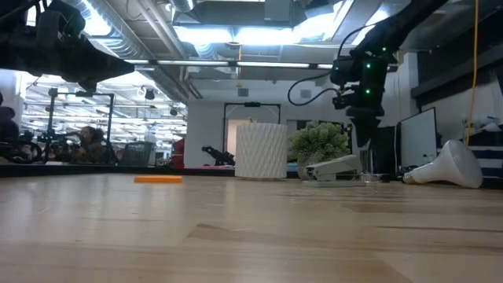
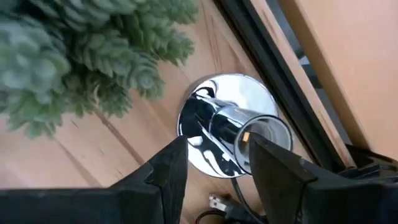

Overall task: Screw lightbulb
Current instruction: Move the lamp socket to the center of the table

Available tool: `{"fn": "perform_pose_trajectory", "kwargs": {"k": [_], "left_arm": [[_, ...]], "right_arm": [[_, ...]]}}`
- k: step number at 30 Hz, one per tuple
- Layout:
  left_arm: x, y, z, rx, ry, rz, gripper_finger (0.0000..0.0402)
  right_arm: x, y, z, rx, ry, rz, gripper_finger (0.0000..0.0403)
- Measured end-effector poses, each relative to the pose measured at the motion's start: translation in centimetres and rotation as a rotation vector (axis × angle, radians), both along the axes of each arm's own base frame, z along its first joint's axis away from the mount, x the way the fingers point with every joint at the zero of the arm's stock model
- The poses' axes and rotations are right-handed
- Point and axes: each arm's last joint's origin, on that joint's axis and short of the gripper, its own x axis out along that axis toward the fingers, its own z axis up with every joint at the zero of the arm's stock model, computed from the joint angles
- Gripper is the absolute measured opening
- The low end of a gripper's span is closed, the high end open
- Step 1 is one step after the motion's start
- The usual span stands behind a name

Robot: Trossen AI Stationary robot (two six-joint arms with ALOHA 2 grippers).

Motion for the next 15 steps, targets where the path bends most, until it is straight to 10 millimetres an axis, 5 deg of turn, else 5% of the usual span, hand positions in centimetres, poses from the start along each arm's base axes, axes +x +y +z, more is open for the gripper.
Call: {"fn": "perform_pose_trajectory", "kwargs": {"k": [10, 15], "left_arm": [[0.0, 0.0, 0.0, 0.0, 0.0, 0.0, 0.0005], [0.0, 0.0, 0.0, 0.0, 0.0, 0.0, 0.0005]], "right_arm": [[-1.0, -0.1, -1.8, -0.01, 0.052, -0.035, 0.0168], [-1.0, 0.1, -2.2, -0.01, 0.056, -0.034, 0.0131]]}}
